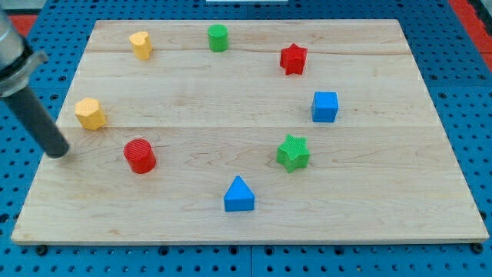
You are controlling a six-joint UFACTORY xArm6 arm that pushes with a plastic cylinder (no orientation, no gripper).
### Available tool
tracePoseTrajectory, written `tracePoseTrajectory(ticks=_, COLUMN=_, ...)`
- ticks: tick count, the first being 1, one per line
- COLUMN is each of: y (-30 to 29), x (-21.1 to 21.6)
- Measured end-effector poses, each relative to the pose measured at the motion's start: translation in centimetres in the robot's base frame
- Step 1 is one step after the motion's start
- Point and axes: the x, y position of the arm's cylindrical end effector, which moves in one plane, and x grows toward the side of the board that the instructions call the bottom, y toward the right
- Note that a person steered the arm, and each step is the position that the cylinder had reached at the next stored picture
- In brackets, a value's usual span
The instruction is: Push the red circle to the bottom left side of the board
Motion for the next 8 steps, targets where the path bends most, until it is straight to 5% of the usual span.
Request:
tracePoseTrajectory(ticks=4, y=17.0, x=-2.7)
tracePoseTrajectory(ticks=8, y=10.0, x=1.9)
